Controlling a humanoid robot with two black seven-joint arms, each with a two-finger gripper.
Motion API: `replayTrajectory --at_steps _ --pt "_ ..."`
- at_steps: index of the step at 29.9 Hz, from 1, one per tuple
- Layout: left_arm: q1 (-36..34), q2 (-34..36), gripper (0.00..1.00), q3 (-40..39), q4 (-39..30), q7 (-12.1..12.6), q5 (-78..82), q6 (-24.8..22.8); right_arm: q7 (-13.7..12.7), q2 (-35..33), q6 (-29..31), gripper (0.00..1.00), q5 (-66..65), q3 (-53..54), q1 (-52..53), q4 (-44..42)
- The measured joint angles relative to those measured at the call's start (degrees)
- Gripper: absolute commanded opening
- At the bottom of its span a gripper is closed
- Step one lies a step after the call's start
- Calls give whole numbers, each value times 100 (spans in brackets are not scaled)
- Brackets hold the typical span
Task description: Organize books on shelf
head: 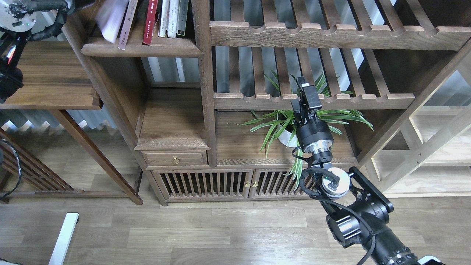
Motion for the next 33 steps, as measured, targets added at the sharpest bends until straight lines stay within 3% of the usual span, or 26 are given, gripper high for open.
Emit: replayTrajectory --at_steps 14,21,33 --pt "64 285 67 -132 -519 0 -165 0 0 0 -27 99 0 1 -1 0" --pt "472 719 68 -154 -1204 0 -443 1 -9 0 -359 99 34 -8 -17 394" --pt "1626 1162 68 -1447 -2698 0 -1009 -39 -31 0 -521 99 36 -197 -34 857"
